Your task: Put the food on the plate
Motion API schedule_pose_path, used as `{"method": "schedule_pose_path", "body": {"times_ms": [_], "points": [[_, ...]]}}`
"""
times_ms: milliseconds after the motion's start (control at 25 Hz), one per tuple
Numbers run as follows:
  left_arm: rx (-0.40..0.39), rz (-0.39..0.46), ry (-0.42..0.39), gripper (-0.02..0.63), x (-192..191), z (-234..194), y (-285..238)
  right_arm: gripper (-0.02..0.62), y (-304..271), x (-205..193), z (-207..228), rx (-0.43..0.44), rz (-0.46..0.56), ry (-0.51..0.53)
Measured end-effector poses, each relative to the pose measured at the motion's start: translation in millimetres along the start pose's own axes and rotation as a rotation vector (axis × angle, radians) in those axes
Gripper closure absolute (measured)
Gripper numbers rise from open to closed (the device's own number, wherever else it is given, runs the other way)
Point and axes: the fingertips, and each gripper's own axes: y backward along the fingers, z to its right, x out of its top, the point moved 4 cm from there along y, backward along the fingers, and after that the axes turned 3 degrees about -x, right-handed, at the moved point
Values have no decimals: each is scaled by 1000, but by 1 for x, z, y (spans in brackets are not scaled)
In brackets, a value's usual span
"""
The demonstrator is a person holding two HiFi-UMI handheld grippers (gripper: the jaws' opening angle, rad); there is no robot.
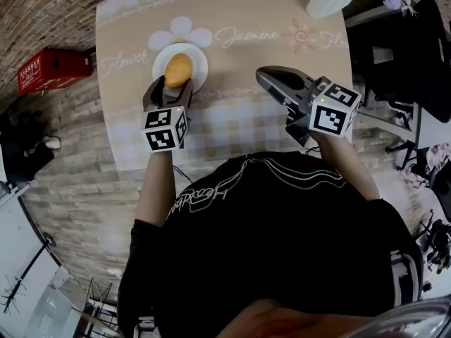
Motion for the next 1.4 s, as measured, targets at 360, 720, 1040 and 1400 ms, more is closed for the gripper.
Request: {"method": "schedule_pose_path", "body": {"times_ms": [360, 720, 1040, 1400], "points": [[-15, 69, 24, 291, 15, 5, 47, 598, 13, 0, -23, -2, 61, 1], [-124, 277, 99, 368, 57, 47, 150, 598, 30, 6, -95, 72, 140, 147], [-299, 430, 91, 508, 80, 113, 241, 598, 57, -5, -173, 218, 200, 166], [-405, 430, 65, 589, 65, 156, 292, 598, 82, -19, -227, 243, 209, 299]]}}
